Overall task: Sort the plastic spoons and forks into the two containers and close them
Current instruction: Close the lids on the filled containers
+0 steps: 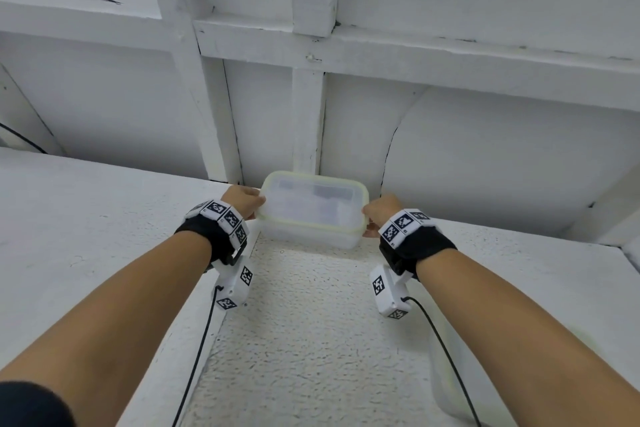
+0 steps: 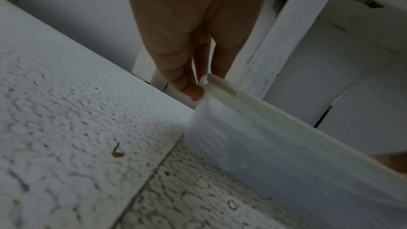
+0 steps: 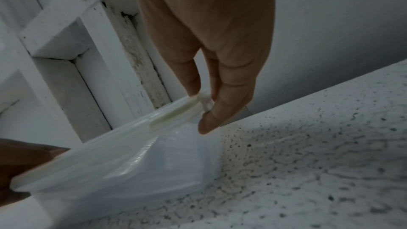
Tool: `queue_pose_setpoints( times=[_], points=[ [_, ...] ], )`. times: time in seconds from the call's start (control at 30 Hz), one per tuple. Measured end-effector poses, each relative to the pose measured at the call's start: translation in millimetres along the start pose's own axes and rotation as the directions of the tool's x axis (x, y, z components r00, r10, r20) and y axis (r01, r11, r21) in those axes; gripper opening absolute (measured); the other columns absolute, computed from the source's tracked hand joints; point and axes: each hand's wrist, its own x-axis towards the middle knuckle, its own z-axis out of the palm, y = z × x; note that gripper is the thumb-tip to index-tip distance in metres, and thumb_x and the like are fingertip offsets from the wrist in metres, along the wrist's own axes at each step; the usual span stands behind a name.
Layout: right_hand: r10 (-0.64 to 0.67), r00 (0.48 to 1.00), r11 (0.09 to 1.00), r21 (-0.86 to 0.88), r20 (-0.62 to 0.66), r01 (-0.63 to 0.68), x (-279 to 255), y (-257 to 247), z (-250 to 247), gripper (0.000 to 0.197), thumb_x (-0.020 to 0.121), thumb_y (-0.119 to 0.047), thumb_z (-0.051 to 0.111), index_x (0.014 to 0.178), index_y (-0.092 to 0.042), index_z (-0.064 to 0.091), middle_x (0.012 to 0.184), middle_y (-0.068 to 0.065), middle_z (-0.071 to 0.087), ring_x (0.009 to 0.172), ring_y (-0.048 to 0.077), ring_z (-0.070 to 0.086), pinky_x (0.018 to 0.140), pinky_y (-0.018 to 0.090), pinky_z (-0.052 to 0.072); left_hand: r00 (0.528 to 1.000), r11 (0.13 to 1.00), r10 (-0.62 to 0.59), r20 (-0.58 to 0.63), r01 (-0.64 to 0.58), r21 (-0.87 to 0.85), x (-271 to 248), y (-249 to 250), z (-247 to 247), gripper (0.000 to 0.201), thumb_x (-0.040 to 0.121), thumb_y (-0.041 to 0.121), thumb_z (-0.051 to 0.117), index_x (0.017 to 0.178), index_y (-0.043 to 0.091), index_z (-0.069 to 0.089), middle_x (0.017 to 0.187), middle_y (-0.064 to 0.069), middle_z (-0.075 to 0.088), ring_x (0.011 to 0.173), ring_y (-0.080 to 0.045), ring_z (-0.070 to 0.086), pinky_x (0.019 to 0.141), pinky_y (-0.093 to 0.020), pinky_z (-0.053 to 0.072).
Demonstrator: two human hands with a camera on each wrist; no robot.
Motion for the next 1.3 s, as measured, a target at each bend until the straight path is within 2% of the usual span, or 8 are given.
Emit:
queue_pose_setpoints(
  times=[0.1,0.2,0.37,0.47,0.57,0.8,0.97,1.3],
  points=[
    [0.031,0.999,1.0,0.004,-0.014,-0.031,-13,-6,-1,0.032,0.091,-0.008,0.051,0.12,0.004,0.052,0.117,0.022,0.059,0.102,0.033,0.063,0.079,0.039,0.057,1.0,0.997,0.006,0.027,-0.008,0.072,-2,3,1,0.032,0.092,0.006,0.053,0.123,-0.003,0.057,0.122,-0.021,0.059,0.11,-0.035,0.058,0.095,-0.042,0.048],
    [0.072,0.997,0.993,-0.09,-0.03,-0.074,-36,-15,-12,0.036,0.091,-0.017,0.056,0.119,0.005,0.052,0.098,0.017,0.057,0.098,0.033,0.061,0.094,0.048,0.049,0.992,0.913,0.123,-0.042,-0.096,0.397,-14,13,1,0.039,0.093,0.015,0.051,0.129,0.001,0.051,0.127,-0.019,0.055,0.115,-0.035,0.053,0.095,-0.036,0.043],
    [-0.027,0.994,0.99,-0.132,0.11,0.042,-112,-15,-63,0.049,0.094,-0.024,0.055,0.138,-0.008,0.04,0.128,0.01,0.049,0.118,0.026,0.05,0.095,0.038,0.045,0.907,0.868,0.413,-0.075,-0.368,0.334,-68,39,19,0.034,0.093,0.015,0.05,0.125,0.003,0.053,0.122,-0.014,0.059,0.11,-0.027,0.055,0.089,-0.029,0.04],
    [-0.121,0.985,0.954,-0.258,0.124,0.15,-154,2,-100,0.047,0.093,-0.029,0.055,0.137,-0.016,0.043,0.124,0.005,0.052,0.115,0.022,0.052,0.091,0.036,0.048,0.879,0.823,0.465,0.108,-0.474,0.312,-111,48,42,0.026,0.095,0.017,0.048,0.117,0.008,0.059,0.107,-0.001,0.059,0.095,-0.014,0.053,0.082,-0.023,0.037],
    [-0.197,0.98,0.9,-0.389,0.034,0.195,-181,39,-143,0.043,0.092,-0.033,0.056,0.133,-0.022,0.047,0.121,0.004,0.056,0.106,0.018,0.055,0.086,0.029,0.047,0.845,0.812,0.431,0.316,-0.516,0.274,-147,51,77,0.022,0.095,0.018,0.048,0.11,0.01,0.062,0.1,-0.001,0.06,0.094,-0.018,0.056,0.078,-0.025,0.041],
    [-0.039,0.989,0.81,-0.584,-0.141,-0.051,-210,142,-203,0.051,0.095,-0.033,0.051,0.14,-0.017,0.036,0.145,0.005,0.04,0.129,0.02,0.042,0.101,0.028,0.034,0.825,0.904,0.08,0.56,-0.296,0.308,-201,36,162,0.046,0.094,0.035,0.049,0.135,0.017,0.039,0.121,-0.009,0.051,0.1,-0.022,0.053,0.075,-0.034,0.054],
    [0.201,0.967,0.923,-0.3,-0.153,-0.239,-211,179,-198,0.052,0.095,-0.04,0.047,0.141,-0.023,0.03,0.138,0.008,0.044,0.115,0.028,0.052,0.083,0.04,0.053,0.782,0.974,-0.073,0.618,-0.078,0.214,-217,21,187,0.055,0.092,0.031,0.055,0.14,0.018,0.032,0.121,-0.011,0.054,0.099,-0.025,0.059,0.075,-0.037,0.056],
    [0.094,0.992,0.983,-0.149,-0.079,-0.105,-195,140,-162,0.032,0.096,-0.02,0.046,0.127,-0.014,0.048,0.11,0.007,0.06,0.089,0.025,0.062,0.069,0.037,0.056,0.864,0.997,-0.071,0.499,0.06,0.039,-209,19,131,0.027,0.092,0.013,0.057,0.117,0.005,0.051,0.101,-0.012,0.062,0.08,-0.023,0.063,0.067,-0.035,0.055]
  ],
)
